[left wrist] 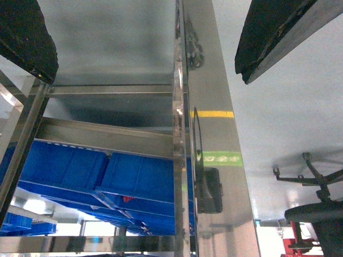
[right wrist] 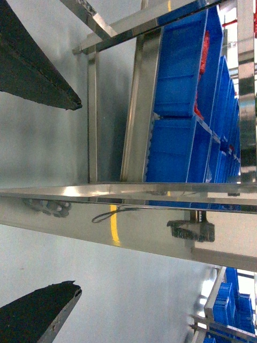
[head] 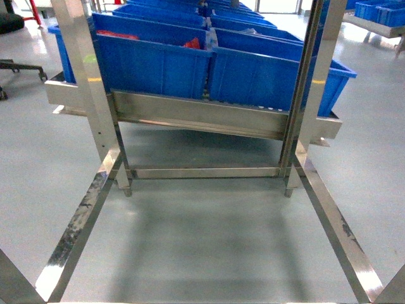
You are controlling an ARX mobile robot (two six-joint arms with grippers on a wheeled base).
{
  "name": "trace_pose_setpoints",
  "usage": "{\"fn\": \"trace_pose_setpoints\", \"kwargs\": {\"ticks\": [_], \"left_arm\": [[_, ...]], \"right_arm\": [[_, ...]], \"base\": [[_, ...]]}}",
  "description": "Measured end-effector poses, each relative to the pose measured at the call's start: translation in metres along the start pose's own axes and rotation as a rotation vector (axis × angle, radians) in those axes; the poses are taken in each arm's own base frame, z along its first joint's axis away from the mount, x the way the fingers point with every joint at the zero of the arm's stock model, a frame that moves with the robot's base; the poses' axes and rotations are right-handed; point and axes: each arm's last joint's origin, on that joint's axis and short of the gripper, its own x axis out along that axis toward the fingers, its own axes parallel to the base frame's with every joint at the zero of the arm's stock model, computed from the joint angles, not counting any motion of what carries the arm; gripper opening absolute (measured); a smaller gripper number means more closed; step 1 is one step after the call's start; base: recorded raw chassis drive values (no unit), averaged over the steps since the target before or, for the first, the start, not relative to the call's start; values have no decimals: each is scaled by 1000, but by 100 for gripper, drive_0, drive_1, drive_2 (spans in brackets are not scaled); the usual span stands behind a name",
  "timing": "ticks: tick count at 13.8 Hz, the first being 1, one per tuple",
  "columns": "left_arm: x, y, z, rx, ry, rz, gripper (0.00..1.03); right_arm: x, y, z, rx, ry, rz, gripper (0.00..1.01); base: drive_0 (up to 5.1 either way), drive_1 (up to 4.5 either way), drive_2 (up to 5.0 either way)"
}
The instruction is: Pick capacitor and pack into box
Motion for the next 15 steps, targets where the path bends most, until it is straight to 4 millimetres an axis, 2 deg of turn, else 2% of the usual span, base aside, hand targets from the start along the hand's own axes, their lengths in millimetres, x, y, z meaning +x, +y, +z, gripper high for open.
{"fn": "trace_pose_setpoints", "kwargs": {"ticks": [15], "left_arm": [[0, 0, 0, 0, 4, 0, 98]], "right_arm": [[0, 0, 0, 0, 3, 0, 98]], "base": [[0, 0, 0]]}}
